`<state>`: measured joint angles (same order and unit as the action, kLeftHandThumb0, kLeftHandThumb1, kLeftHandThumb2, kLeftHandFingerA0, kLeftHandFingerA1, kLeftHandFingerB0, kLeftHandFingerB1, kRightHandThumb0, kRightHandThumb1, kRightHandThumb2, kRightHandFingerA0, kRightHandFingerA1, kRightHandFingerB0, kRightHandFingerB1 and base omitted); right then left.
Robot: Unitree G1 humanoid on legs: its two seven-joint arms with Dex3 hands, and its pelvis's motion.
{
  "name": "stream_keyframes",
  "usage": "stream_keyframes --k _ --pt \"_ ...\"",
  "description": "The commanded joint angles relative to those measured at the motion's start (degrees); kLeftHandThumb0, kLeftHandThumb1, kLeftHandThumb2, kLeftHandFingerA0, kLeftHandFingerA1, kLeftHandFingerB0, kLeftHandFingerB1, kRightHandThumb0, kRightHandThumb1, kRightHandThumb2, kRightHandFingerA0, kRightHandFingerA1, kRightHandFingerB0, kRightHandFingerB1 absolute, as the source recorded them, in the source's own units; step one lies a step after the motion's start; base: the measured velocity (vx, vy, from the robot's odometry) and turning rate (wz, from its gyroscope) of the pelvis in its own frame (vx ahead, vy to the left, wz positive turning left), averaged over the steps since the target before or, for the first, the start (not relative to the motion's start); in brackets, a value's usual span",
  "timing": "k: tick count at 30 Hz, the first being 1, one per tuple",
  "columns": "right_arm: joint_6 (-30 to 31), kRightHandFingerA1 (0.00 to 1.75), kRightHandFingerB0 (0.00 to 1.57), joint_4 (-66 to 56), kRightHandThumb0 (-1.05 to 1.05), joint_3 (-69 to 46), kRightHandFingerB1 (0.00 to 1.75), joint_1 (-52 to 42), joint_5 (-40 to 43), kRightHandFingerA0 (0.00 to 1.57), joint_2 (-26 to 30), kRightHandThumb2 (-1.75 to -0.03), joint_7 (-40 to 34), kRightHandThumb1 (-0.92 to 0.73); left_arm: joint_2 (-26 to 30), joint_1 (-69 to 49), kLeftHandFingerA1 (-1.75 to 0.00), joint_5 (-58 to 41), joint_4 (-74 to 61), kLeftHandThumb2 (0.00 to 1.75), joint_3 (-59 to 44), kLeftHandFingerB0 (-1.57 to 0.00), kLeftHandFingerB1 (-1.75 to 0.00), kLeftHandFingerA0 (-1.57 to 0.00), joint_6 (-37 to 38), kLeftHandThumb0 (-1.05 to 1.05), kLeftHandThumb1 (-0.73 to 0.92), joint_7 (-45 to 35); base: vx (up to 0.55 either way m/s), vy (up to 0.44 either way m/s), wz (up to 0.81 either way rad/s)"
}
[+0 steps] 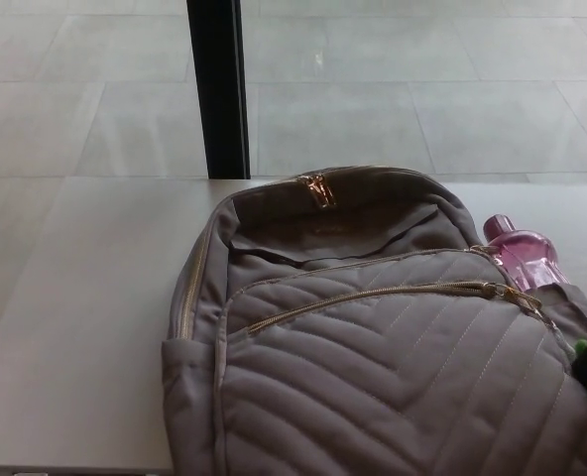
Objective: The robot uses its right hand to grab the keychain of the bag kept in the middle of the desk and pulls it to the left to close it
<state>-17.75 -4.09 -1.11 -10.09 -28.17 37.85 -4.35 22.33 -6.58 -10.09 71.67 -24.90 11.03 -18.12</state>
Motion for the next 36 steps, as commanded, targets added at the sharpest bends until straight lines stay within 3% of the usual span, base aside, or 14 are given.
stream_keyframes --k 1,3,5,15,16,18,19,21,22,26,27,29,30,36 --pt "-2.55 1.75 0.65 3.08 -0.12 -2.90 1.65 1.53 4.01 0.81 -2.98 -0.90 -1.70 -0.71 0.22 -0.20 -0.62 -0.36 0.06 0.75 0.30 -0.47 -0.49 -0.66 0.20 -0.92 0.92 0.25 0.00 0.000 0.00" --pt "-2.17 1.44 0.91 2.38 -0.19 -4.15 1.30 3.06 5.88 1.13 -4.86 -1.12 -1.27 -0.57 0.35 -0.29 -0.61 0.09 0.17 0.78 0.78 -0.49 -0.47 -0.67 0.24 -0.89 0.92 0.63 0.00 0.000 0.00" --pt "-1.29 1.75 0.71 1.18 -0.06 -5.21 1.61 5.58 7.58 0.85 -7.62 -1.12 -1.92 -0.56 0.39 -0.64 -0.63 0.58 0.10 0.83 1.41 -0.47 -0.49 -0.68 1.27 -0.89 0.92 0.62 0.00 0.000 0.00" --pt "-2.42 1.75 0.73 2.17 0.00 -3.91 1.54 17.40 8.69 0.79 -12.58 -1.15 0.15 -0.49 0.59 -1.02 -0.60 0.02 -0.04 0.78 2.36 -0.46 -0.47 -0.62 1.60 -0.89 0.92 -0.66 0.00 0.000 0.00" --pt "-2.10 1.72 0.73 2.17 -0.01 -3.49 1.48 18.41 8.48 0.85 -12.72 -1.06 0.47 -0.56 0.55 -0.73 -0.67 -0.27 0.16 1.16 2.08 -0.45 -0.58 -0.61 1.09 -0.85 0.75 -0.50 0.00 0.000 0.00" --pt "-2.31 1.71 0.77 2.39 0.01 -3.16 1.50 19.36 7.93 0.86 -12.70 -1.08 0.64 -0.52 0.75 -0.79 -0.65 0.52 0.10 1.19 2.76 -0.40 -0.56 -0.57 1.93 -0.83 0.77 -0.35 0.00 0.000 0.00" --pt "-2.28 1.72 0.78 2.40 -0.02 -2.86 1.49 20.02 7.50 0.87 -12.76 -1.10 0.78 -0.51 0.80 -0.89 -0.59 0.78 -0.02 0.77 3.05 -0.48 -0.46 -0.66 2.23 -0.90 0.92 -0.24 0.00 0.000 0.00" --pt "-2.07 1.74 0.78 2.11 -0.01 -1.29 1.51 22.05 7.12 0.86 -13.18 -1.15 1.89 -0.47 0.82 -0.81 -0.60 0.63 -0.05 0.77 3.11 -0.48 -0.46 -0.68 1.70 -0.91 0.92 0.12 0.00 0.000 0.00" --pt "-1.43 1.75 0.78 1.47 -0.06 0.24 1.54 22.78 6.42 0.88 -14.12 -1.07 2.22 -0.54 0.91 -0.64 -0.66 0.23 -0.16 1.17 2.87 -0.44 -0.57 -0.62 1.18 -0.85 0.75 -0.07 0.00 0.000 0.00" --pt "-0.56 1.75 0.77 1.22 -0.03 3.43 1.58 24.30 5.41 0.89 -15.53 -1.12 2.92 -0.50 1.26 -0.29 -0.65 0.68 -0.32 1.17 3.41 -0.46 -0.57 -0.61 0.93 -0.84 0.76 0.24 0.00 0.000 0.00" --pt "0.87 1.75 0.76 0.94 -0.03 5.73 1.60 25.73 4.17 0.89 -17.19 -1.15 3.39 -0.49 1.35 -0.37 -0.56 1.45 -0.34 0.78 4.06 -0.52 -0.48 -0.66 1.69 -0.92 0.92 0.92 0.00 0.000 0.00" --pt "2.50 1.75 0.71 0.66 0.00 8.54 1.64 27.34 4.02 0.87 -19.43 -1.15 4.58 -0.51 1.36 -0.20 -0.64 1.89 -0.38 1.16 4.66 -0.50 -0.57 -0.66 1.50 -0.85 0.75 1.83 0.00 0.000 0.00" --pt "2.55 1.75 0.71 0.85 0.01 9.32 1.64 27.83 4.01 0.87 -19.95 -1.18 4.80 -0.48 1.34 -0.31 -0.57 1.85 -0.62 0.78 4.78 -0.54 -0.47 -0.69 1.59 -0.88 0.92 1.78 0.00 0.000 0.00" --pt "5.82 1.75 0.72 4.34 -0.12 16.90 1.64 33.01 1.48 0.91 -27.71 -1.11 4.69 -0.53 0.90 0.88 -0.59 1.42 -0.49 0.93 5.10 -0.49 -0.50 -0.65 1.01 -0.97 0.78 1.91 0.00 0.000 0.00"
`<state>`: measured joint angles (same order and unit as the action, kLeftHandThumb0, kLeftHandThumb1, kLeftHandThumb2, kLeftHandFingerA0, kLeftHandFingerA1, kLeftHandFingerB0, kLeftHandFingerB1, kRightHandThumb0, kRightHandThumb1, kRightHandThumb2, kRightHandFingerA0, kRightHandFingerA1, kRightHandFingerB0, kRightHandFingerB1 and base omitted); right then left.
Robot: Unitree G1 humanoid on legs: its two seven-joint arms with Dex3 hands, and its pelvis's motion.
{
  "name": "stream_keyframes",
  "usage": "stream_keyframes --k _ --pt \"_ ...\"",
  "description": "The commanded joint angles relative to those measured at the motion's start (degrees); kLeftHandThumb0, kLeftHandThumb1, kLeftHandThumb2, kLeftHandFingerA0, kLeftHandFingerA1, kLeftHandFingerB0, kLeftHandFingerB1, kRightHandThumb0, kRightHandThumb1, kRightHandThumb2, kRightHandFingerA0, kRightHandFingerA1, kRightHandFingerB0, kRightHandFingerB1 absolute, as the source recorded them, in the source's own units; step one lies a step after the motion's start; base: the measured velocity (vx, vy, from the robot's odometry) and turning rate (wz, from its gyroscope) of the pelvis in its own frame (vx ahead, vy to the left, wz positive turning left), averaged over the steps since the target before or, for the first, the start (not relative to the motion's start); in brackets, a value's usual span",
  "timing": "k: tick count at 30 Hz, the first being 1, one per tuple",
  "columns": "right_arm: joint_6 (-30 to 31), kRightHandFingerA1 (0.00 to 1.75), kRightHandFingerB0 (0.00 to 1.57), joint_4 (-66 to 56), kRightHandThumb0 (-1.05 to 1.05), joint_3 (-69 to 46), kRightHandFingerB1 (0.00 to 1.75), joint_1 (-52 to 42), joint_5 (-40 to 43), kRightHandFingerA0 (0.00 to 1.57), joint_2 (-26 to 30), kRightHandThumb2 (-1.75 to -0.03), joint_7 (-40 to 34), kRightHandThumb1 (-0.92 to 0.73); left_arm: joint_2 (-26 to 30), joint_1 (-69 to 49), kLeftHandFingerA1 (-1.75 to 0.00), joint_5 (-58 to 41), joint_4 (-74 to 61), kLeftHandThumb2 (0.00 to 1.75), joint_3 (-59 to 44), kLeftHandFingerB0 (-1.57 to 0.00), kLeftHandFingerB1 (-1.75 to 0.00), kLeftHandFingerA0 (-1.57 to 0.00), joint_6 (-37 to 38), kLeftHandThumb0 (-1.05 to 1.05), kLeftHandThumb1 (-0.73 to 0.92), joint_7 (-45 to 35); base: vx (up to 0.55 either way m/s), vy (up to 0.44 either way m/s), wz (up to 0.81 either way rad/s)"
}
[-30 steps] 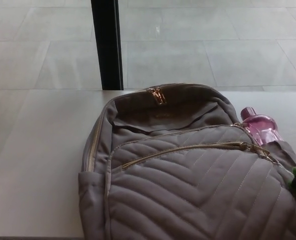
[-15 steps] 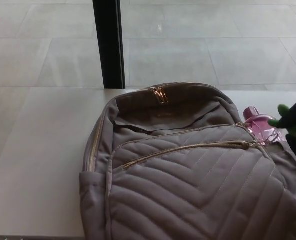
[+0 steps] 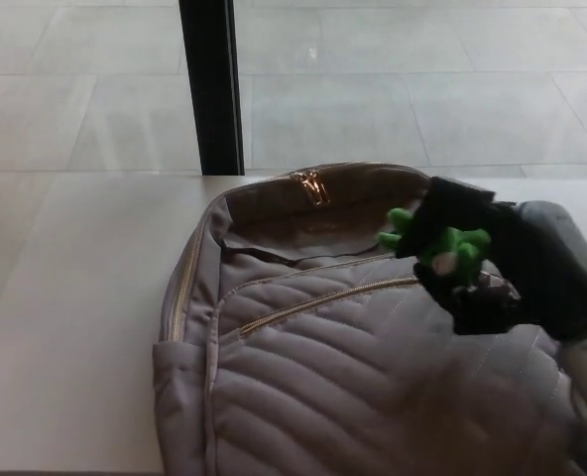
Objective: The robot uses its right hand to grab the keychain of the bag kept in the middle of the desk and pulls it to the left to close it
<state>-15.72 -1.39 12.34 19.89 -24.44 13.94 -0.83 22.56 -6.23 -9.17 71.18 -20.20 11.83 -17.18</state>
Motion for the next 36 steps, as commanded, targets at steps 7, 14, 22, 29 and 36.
stream_keyframes --k 7,14,22,29,36 --pt "3.97 1.75 0.72 11.34 -0.15 11.34 1.70 10.87 -5.94 0.93 -12.99 -1.19 -1.35 -0.47 0.49 0.68 -0.57 -0.22 0.31 0.74 0.41 -0.49 -0.47 -0.63 0.72 -0.90 0.92 -0.68 0.00 0.000 0.00" --pt "5.49 1.75 0.72 23.84 -0.11 16.45 1.75 21.82 -9.27 0.94 -23.33 -1.17 -5.25 -0.44 0.07 0.78 -0.66 0.34 0.17 1.16 0.56 -0.46 -0.57 -0.62 0.59 -0.86 0.74 -0.68 0.00 0.000 0.00" --pt "12.14 1.75 0.71 37.80 -0.16 21.85 1.58 29.76 -9.17 0.90 -40.90 -1.06 -6.77 -0.57 -1.48 1.40 -0.54 0.89 0.01 0.73 2.37 -0.50 -0.46 -0.64 0.64 -0.88 0.92 0.55 0.00 0.000 0.02" --pt "12.75 1.48 0.77 46.72 -0.27 29.12 0.98 31.02 -10.20 0.91 -55.31 -0.76 -10.14 -0.59 -3.01 3.35 -0.54 1.15 0.33 0.73 3.14 -0.49 -0.46 -0.60 0.40 -0.90 0.92 1.80 0.00 0.000 0.00" --pt "9.10 1.29 0.70 50.22 -0.25 32.84 0.73 28.71 -8.97 0.93 -54.47 -0.68 -6.11 -0.64 -2.12 3.67 -0.57 1.73 -0.36 0.79 3.82 -0.50 -0.49 -0.63 1.93 -0.91 0.92 0.84 0.00 0.000 0.00"
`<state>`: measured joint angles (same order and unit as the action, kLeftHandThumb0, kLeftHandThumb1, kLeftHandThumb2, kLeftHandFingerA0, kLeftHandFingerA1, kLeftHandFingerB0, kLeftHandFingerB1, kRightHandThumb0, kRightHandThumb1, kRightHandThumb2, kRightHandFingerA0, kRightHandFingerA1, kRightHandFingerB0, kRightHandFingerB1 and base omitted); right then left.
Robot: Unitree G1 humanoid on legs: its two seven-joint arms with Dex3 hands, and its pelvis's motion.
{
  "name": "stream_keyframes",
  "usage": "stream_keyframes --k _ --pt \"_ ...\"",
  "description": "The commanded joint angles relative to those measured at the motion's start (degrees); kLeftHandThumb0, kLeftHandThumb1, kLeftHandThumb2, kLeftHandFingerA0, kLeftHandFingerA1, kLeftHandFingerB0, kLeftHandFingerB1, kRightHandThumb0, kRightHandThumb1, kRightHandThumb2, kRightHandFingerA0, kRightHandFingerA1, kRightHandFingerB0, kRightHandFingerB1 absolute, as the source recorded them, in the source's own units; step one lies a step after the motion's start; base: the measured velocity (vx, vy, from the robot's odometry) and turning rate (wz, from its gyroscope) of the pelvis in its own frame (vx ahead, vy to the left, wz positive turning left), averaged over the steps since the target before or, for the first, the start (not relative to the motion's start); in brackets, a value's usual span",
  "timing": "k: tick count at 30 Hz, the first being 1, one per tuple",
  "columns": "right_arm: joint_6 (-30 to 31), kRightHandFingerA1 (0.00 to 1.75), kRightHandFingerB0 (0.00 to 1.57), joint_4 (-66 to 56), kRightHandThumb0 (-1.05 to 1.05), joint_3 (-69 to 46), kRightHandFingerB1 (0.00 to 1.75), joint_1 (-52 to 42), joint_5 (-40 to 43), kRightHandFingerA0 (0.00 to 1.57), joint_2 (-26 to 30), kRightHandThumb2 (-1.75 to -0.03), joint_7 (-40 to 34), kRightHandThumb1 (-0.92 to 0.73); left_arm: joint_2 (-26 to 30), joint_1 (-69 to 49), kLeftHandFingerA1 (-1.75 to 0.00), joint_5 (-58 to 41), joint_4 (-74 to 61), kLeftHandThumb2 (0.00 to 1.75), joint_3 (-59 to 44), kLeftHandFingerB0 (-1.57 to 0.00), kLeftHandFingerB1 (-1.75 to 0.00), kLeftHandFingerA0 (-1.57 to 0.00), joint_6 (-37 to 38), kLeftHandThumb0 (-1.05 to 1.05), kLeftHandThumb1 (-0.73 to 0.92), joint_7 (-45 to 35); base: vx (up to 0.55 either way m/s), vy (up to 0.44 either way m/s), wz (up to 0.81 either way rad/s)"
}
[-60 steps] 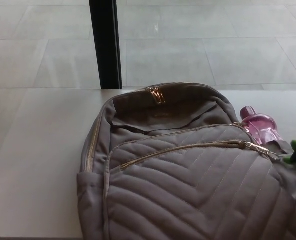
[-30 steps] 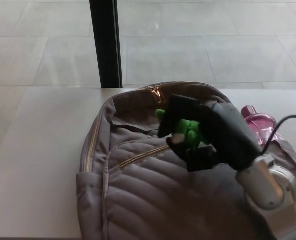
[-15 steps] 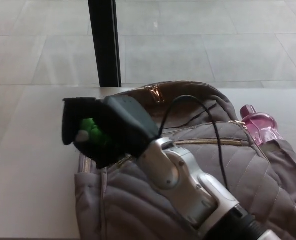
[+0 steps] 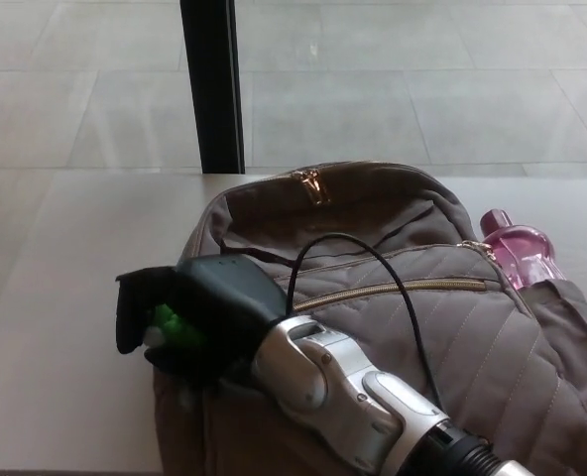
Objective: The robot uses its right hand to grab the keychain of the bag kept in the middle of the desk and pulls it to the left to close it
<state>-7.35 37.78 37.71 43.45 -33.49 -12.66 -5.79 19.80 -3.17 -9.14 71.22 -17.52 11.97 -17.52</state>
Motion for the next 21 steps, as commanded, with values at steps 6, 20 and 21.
stream_keyframes --k 6,20,21 --pt "4.72 0.99 0.24 7.08 -0.43 8.27 0.51 4.58 1.26 0.64 -20.40 -0.60 9.54 -0.73 0.89 0.35 -0.54 1.63 -0.10 0.76 1.31 -0.49 -0.45 -0.63 1.50 -0.88 0.92 1.08 0.00 0.000 0.00" --pt "20.53 0.00 0.00 -14.12 -1.05 6.59 0.00 14.10 -3.01 0.00 -3.55 -0.63 27.86 -0.73 0.80 -0.61 -0.53 1.55 0.09 0.73 1.58 -0.50 -0.46 -0.63 1.32 -0.90 0.92 2.19 0.00 0.000 0.00" --pt "21.26 0.00 0.00 -15.67 -1.05 5.32 0.00 15.12 -2.19 0.00 -2.12 -0.63 29.75 -0.73 0.72 -0.59 -0.53 1.05 0.06 0.73 1.22 -0.50 -0.46 -0.63 0.92 -0.90 0.92 2.01 0.00 0.000 0.00"
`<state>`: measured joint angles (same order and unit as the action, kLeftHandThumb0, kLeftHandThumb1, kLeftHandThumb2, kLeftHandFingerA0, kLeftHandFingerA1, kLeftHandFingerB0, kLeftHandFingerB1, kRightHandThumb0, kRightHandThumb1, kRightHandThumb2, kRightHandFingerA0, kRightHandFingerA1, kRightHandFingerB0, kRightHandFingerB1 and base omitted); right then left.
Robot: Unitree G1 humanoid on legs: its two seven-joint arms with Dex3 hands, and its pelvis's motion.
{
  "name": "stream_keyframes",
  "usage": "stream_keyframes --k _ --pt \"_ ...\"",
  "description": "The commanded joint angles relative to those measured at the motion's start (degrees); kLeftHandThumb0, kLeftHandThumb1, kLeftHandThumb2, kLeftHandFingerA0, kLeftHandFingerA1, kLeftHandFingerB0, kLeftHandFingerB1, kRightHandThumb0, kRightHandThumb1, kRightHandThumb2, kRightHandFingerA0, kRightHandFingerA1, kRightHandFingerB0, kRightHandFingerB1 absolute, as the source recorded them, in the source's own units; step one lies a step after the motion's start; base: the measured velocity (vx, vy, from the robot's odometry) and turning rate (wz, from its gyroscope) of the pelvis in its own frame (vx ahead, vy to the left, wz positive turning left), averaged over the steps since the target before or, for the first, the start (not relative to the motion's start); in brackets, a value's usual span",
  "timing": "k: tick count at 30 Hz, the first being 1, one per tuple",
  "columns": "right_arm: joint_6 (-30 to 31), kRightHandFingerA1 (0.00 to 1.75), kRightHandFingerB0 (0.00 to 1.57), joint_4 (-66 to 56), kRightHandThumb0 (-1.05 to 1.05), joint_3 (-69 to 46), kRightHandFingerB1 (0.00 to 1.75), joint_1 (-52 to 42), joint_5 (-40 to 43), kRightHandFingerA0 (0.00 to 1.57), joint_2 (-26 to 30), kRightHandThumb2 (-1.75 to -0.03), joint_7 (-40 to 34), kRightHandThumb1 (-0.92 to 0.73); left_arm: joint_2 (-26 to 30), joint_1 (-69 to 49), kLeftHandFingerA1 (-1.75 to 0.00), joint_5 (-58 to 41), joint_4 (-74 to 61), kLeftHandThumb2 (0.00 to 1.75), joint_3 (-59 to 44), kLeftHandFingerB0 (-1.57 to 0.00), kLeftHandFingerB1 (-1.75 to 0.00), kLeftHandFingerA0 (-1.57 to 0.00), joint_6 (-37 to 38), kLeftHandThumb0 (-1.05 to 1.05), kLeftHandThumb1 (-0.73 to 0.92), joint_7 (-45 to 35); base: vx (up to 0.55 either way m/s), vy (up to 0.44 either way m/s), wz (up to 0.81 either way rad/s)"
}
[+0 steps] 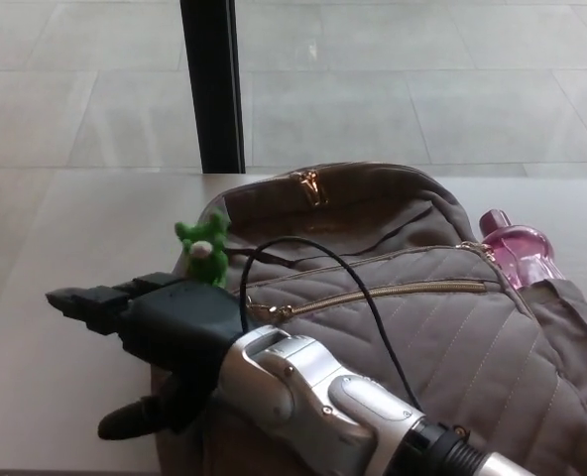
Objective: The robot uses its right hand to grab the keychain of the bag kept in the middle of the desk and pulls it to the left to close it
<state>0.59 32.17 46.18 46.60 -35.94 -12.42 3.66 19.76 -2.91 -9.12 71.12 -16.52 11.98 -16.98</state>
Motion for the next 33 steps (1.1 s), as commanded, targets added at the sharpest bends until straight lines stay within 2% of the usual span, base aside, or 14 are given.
stream_keyframes --k 1,6,7,9,17,18,21,23,24,26,30,31,32,33 --pt "13.65 0.00 0.00 -10.33 -1.05 -3.02 0.00 11.88 0.23 0.00 -2.44 -0.63 20.46 -0.73 0.83 -1.01 -0.53 1.00 0.15 0.73 0.23 -0.50 -0.46 -0.63 0.96 -0.90 0.92 1.40 0.00 0.000 0.00" --pt "15.60 0.00 0.00 -17.15 -1.05 -8.91 0.00 17.66 2.99 0.00 6.64 -0.67 28.95 -0.81 0.94 -1.59 -0.51 1.56 0.29 0.75 0.82 -0.50 -0.45 -0.62 1.60 -0.90 0.92 1.80 0.00 0.000 0.00" --pt "16.08 0.00 0.00 -17.65 -1.05 -10.22 0.05 19.06 3.88 0.00 8.48 -1.04 30.69 -0.61 0.89 -1.72 -0.58 1.42 0.21 0.92 0.71 -0.48 -0.50 -0.62 1.35 -0.93 0.78 2.02 0.00 0.000 0.00" --pt "15.48 0.10 0.04 -18.55 -1.04 -14.22 0.00 20.37 7.24 0.00 12.02 -1.07 31.74 -0.64 1.06 -2.14 -0.59 1.38 0.12 0.94 0.67 -0.48 -0.50 -0.64 1.33 -0.94 0.79 2.05 0.00 0.000 0.00" --pt "18.22 0.00 0.00 -21.58 -0.90 -32.00 0.24 27.49 17.15 0.00 33.15 -0.67 39.30 -0.88 1.57 -3.34 -0.55 1.01 0.67 0.78 0.35 -0.48 -0.46 -0.64 2.01 -0.88 0.92 0.43 0.00 0.000 0.00" --pt "17.78 0.06 0.15 -19.48 -1.03 -36.22 0.06 27.46 18.86 0.00 38.38 -1.08 39.24 -0.78 1.51 -3.21 -0.54 0.86 0.79 0.77 0.22 -0.50 -0.45 -0.65 1.79 -0.87 0.92 0.41 0.00 0.000 0.00" --pt "10.70 0.03 0.09 -13.68 -1.03 -43.65 0.06 25.19 19.70 0.00 52.62 -1.16 38.10 -0.83 1.81 -3.85 -0.53 1.18 0.33 0.80 0.39 -0.47 -0.46 -0.63 1.68 -0.86 0.92 1.58 0.00 0.000 0.00" --pt "11.18 0.03 0.09 -13.31 -1.01 -46.84 0.09 23.02 20.68 0.00 56.45 -1.15 37.90 -0.80 2.21 -4.00 -0.60 1.03 0.61 0.95 0.18 -0.47 -0.51 -0.65 1.94 -0.92 0.79 1.15 0.00 0.000 0.00" --pt "11.53 0.07 0.01 -13.19 -0.87 -48.00 0.24 22.22 21.14 0.00 57.79 -0.67 38.12 -0.91 2.30 -4.01 -0.55 1.03 0.54 0.80 0.17 -0.47 -0.46 -0.64 1.99 -0.87 0.92 1.11 0.00 0.000 0.00" --pt "13.31 0.05 0.08 -11.68 -0.96 -54.16 0.10 17.22 23.07 0.00 63.16 -1.09 38.34 -0.76 2.37 -4.19 -0.55 0.47 0.48 0.78 -0.24 -0.46 -0.47 -0.62 1.87 -0.87 0.92 0.02 0.00 0.000 0.00" --pt "12.45 0.24 0.03 -6.58 -0.76 -76.20 0.27 -7.35 24.90 0.02 72.23 -0.99 36.54 -0.58 2.69 -4.02 -0.54 -1.04 0.13 0.75 -1.48 -0.47 -0.46 -0.62 0.77 -0.85 0.92 -1.63 0.00 0.000 0.00" --pt "11.79 0.41 0.12 -5.45 -0.84 -79.20 0.29 -10.97 24.31 0.03 72.45 -0.62 34.71 -0.73 2.68 -3.91 -0.55 -1.33 0.09 0.75 -1.74 -0.48 -0.47 -0.63 0.54 -0.84 0.92 -1.69 0.00 0.000 0.00" --pt "8.65 0.44 0.09 -2.29 -0.93 -82.52 0.45 -15.18 24.49 0.02 72.86 -0.98 32.14 -0.58 2.68 -3.76 -0.55 -1.27 0.12 0.74 -1.72 -0.49 -0.47 -0.64 0.46 -0.85 0.92 -1.40 0.00 0.000 0.00" --pt "7.59 0.59 0.00 0.46 -0.43 -86.60 0.53 -19.52 24.70 0.06 72.88 -0.92 29.61 -0.21 2.76 -3.80 -0.55 -1.05 0.15 0.74 -1.54 -0.49 -0.47 -0.64 0.73 -0.87 0.92 -1.44 0.00 0.000 0.00"
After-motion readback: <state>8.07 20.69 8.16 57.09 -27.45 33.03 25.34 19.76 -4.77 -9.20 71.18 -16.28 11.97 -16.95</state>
